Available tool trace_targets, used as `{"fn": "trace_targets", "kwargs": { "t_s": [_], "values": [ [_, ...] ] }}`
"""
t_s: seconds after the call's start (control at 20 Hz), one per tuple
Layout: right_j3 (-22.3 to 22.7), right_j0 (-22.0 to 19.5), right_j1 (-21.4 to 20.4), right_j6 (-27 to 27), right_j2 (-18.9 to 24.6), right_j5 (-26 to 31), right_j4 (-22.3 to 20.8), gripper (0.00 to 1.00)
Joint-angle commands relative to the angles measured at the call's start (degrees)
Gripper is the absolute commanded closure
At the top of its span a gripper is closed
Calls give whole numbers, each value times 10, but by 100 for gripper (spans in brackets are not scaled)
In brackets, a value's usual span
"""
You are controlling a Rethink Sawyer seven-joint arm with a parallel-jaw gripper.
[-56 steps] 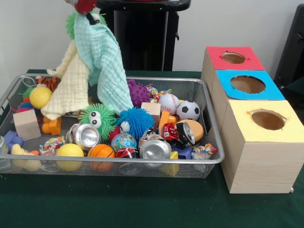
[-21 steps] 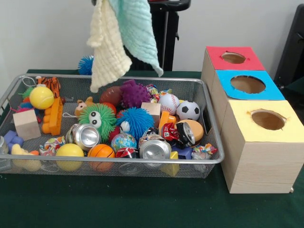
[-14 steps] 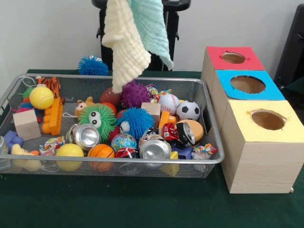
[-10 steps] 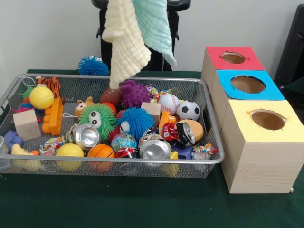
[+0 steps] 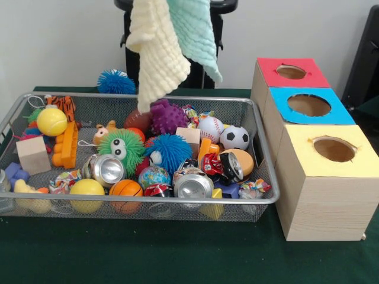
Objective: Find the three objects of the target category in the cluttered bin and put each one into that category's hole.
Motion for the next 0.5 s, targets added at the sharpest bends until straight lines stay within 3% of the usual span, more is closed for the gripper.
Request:
{"fn": "trace_targets", "kwargs": {
  "t_s": [0.05,0.35,0.5],
  "values": [
    [-1,-6,39,70,1,7,-7,100],
    [1,-7,52,63,-2,-16,-14,100],
    [13,-11,67,56,-3,-56,-21,100]
  ]
}}
